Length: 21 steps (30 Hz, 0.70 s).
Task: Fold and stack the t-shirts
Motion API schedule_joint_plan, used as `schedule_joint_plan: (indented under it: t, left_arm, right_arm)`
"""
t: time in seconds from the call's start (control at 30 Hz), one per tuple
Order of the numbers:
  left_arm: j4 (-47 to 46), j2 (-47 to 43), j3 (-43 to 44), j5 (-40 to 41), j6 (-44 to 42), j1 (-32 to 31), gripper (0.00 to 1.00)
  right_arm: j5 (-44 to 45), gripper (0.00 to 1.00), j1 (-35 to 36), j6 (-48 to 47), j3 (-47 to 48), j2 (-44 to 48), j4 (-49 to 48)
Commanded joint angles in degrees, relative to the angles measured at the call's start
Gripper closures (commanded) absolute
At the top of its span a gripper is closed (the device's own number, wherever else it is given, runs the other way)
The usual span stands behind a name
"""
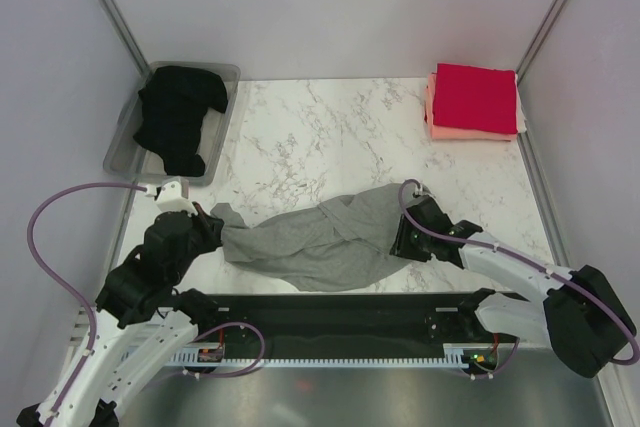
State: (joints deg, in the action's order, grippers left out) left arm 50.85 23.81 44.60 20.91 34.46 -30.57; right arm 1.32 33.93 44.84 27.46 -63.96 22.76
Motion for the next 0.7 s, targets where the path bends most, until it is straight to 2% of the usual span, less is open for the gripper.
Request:
schedule_joint_plan:
  t: [0.0,0.27,0.47,0.63,0.67]
  left_arm:
    - [-2.07,-0.43,-0.13,1.42,1.14,0.07,0.98]
    - [-2.07,-0.26,-0.21,1.33,1.14,-0.02,0.98]
    - [-2.16,-0.26,-0.21,1.24,1.14,0.07,0.98]
    - [-2.51,0.97,0.84,0.98,-0.08,0.07,0.98]
    - [-2.51,2.02,1.36,1.24,-0.61,0.07,0.98]
  right_arm:
    - [0.44,0.58,0.52,0.51,0.93,-1.07,-2.28]
    - [0.44,0.74,0.78,0.86,0.75,-1.25,-2.81]
    - [0.43,0.98,0.87,0.6,1.88,-0.46,-1.94]
    - [2.97,1.0,0.7,-0.19,9.43,4.18,5.43]
    - [3.77,1.0,0.52,-0.54,14.58,4.72,7.19]
